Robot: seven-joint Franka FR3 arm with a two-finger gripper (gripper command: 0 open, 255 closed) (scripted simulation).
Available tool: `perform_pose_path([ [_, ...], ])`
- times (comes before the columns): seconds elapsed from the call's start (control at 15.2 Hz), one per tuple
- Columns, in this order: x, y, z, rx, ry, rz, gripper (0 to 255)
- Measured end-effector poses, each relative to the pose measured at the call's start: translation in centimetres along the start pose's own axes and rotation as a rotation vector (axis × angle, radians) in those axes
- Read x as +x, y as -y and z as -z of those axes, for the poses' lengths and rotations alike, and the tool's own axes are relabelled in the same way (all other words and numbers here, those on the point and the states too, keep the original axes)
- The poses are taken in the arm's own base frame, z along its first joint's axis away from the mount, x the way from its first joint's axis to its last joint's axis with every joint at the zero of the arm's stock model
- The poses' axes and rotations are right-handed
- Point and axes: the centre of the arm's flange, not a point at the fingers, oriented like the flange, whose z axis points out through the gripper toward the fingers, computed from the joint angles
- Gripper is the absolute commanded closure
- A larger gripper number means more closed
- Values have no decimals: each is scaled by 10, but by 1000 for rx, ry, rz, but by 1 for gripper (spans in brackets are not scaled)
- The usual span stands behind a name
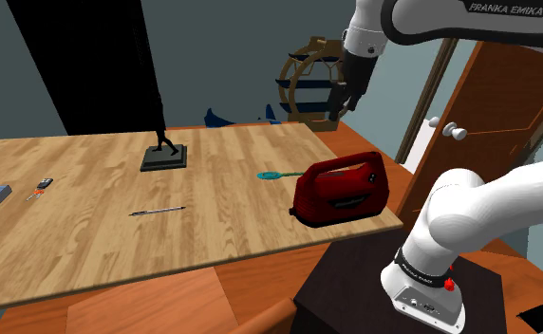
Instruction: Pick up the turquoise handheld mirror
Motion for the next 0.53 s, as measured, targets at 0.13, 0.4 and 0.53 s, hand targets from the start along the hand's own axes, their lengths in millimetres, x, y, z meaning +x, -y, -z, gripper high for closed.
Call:
perform_pose_path([
  [0.13,4,-2,-5,3,2,7,0],
  [0.4,28,-20,-41,27,14,63,0],
  [0.53,41,-27,-65,41,21,95,0],
])
